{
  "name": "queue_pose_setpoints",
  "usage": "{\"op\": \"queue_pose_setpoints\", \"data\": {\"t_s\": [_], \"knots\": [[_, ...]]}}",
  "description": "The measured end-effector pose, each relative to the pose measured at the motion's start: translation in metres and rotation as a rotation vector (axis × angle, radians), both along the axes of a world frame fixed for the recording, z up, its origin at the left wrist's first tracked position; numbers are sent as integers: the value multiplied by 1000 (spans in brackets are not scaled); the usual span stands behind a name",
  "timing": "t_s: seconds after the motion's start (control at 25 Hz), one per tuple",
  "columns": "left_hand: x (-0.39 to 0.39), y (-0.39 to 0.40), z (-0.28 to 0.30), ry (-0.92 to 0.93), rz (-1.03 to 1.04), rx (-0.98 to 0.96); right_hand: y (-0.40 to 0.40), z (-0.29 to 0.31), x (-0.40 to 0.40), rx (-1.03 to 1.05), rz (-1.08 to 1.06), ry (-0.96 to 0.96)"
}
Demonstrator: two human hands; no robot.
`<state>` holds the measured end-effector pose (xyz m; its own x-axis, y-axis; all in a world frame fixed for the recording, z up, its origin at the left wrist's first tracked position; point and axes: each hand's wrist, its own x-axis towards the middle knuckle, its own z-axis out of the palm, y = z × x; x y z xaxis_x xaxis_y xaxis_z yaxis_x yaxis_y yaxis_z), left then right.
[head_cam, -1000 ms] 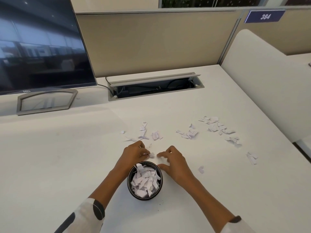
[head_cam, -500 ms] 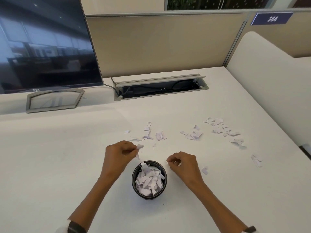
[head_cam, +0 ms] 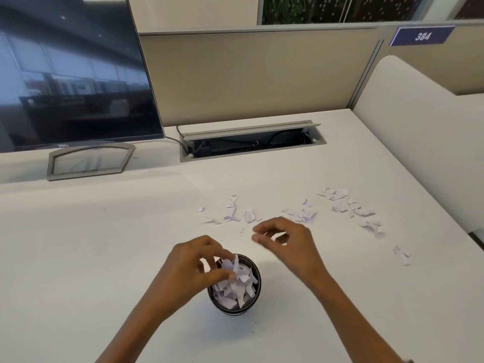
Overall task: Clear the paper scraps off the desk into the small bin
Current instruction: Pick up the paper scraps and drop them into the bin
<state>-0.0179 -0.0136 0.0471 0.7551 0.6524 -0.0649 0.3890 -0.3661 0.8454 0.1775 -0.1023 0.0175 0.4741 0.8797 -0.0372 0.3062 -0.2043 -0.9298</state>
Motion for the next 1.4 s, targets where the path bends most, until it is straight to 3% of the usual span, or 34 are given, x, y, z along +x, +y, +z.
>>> {"op": "queue_pose_setpoints", "data": {"t_s": [0.16, 0.24, 0.32, 0.4, 0.64, 0.84, 1.2, 1.4], "knots": [[6, 45, -24, -4, 254, 72, 39, -32, 42, -221, -116, -131], [15, 73, -47, 224, 343, 159, 59, -50, 53, -407, -24, -169], [26, 94, -69, 513, 291, 150, 79, -62, 57, -514, 82, -230], [39, 106, -84, 607, 248, 126, 98, -68, 57, -552, 168, -339], [76, 114, -99, 503, 191, 147, 142, -60, 49, -620, 451, -515], [81, 101, -107, 381, 234, 124, 147, -62, 24, -532, 540, -444], [63, 72, -73, 107, 444, -106, 109, -40, 6, -276, 285, -317], [43, 39, -25, -52, 429, -83, 70, 8, 0, -136, 252, -274]]}}
